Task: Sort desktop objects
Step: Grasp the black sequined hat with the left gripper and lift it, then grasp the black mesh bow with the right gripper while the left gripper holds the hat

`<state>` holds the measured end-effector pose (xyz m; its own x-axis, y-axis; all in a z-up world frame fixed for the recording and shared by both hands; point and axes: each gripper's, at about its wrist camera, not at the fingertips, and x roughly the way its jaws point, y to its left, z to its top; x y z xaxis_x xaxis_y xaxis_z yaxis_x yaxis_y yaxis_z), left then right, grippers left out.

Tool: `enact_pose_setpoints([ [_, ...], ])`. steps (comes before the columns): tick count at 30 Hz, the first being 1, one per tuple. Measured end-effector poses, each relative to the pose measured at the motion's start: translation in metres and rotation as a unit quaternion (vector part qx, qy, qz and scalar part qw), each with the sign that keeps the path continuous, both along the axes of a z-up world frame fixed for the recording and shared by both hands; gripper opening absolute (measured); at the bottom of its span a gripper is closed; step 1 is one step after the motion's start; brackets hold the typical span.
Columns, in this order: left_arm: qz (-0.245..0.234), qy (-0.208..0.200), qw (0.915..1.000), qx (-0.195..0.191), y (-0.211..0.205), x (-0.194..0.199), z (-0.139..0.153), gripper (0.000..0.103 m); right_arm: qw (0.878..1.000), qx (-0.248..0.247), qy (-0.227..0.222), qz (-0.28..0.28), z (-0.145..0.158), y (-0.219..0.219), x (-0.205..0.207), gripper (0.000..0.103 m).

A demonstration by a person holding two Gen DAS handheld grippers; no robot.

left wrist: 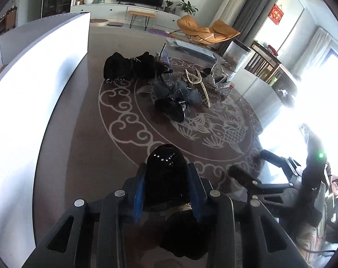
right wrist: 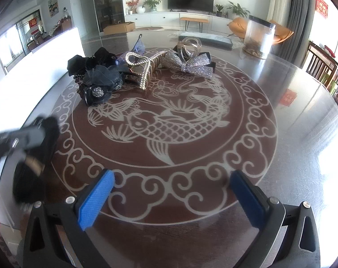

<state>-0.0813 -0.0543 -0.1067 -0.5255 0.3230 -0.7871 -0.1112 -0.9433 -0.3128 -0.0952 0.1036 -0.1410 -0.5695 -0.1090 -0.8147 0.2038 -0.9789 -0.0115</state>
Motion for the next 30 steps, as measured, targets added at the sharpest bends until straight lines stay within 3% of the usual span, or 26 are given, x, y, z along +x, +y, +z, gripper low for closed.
enact_pose_setpoints([
  [1, 0.001, 0.001, 1.0, -0.001, -0.001, 0.003, 0.002, 0.039, 1.0, 0.0, 0.0, 0.0, 0.0, 0.0, 0.0, 0.103],
  [2, 0.004, 0.006, 1.0, 0.0, -0.003, 0.007, 0.005, 0.047, 1.0, 0.0, 0.0, 0.0, 0.0, 0.0, 0.0, 0.103],
  [3, 0.008, 0.01, 0.9999, 0.0, -0.004, 0.012, 0.005, 0.062, 1.0, 0.0, 0.0, 0.0, 0.0, 0.0, 0.0, 0.103],
  [5, 0.011, 0.015, 0.9998, -0.006, -0.003, 0.017, 0.005, 0.082, 1.0, 0.0, 0.0, 0.0, 0.0, 0.0, 0.0, 0.103],
  [10, 0.012, 0.013, 0.9993, -0.034, 0.009, 0.013, 0.0, 0.083, 1.0, 0.0, 0.0, 0.0, 0.0, 0.0, 0.0, 0.103],
  [11, 0.016, 0.013, 0.9992, -0.034, 0.01, 0.011, -0.002, 0.082, 1.0, 0.0, 0.0, 0.0, 0.0, 0.0, 0.0, 0.103],
  [12, 0.018, 0.013, 0.9991, -0.035, 0.011, 0.01, -0.004, 0.075, 1.0, 0.0, 0.0, 0.0, 0.0, 0.0, 0.0, 0.103],
  [13, 0.021, 0.015, 0.9989, -0.04, 0.012, 0.009, -0.007, 0.064, 1.0, 0.0, 0.0, 0.0, 0.0, 0.0, 0.0, 0.103],
  [14, 0.021, 0.012, 0.9986, -0.047, 0.011, 0.008, -0.01, 0.042, 1.0, 0.0, 0.0, 0.0, 0.0, 0.0, 0.0, 0.103],
  [15, 0.018, 0.007, 0.9986, -0.049, 0.011, 0.007, -0.015, 0.036, 1.0, 0.0, 0.0, 0.0, 0.0, 0.0, 0.0, 0.103],
  [20, 0.013, 0.029, 0.9964, -0.079, 0.004, 0.023, -0.016, 0.031, 1.0, 0.0, 0.0, 0.0, 0.0, 0.0, 0.0, 0.103],
  [23, 0.023, 0.031, 0.9966, -0.073, -0.01, 0.042, -0.016, 0.031, 1.0, -0.001, -0.015, 0.008, 0.0, -0.003, -0.009, 0.103],
  [28, 0.039, 0.039, 0.9965, -0.062, -0.027, 0.068, -0.018, 0.031, 0.987, -0.143, -0.062, 0.036, 0.028, -0.032, -0.026, 0.103],
  [30, 0.045, 0.04, 0.9968, -0.052, -0.031, 0.071, -0.019, 0.031, 0.981, -0.167, -0.086, 0.048, 0.032, -0.057, -0.042, 0.103],
])
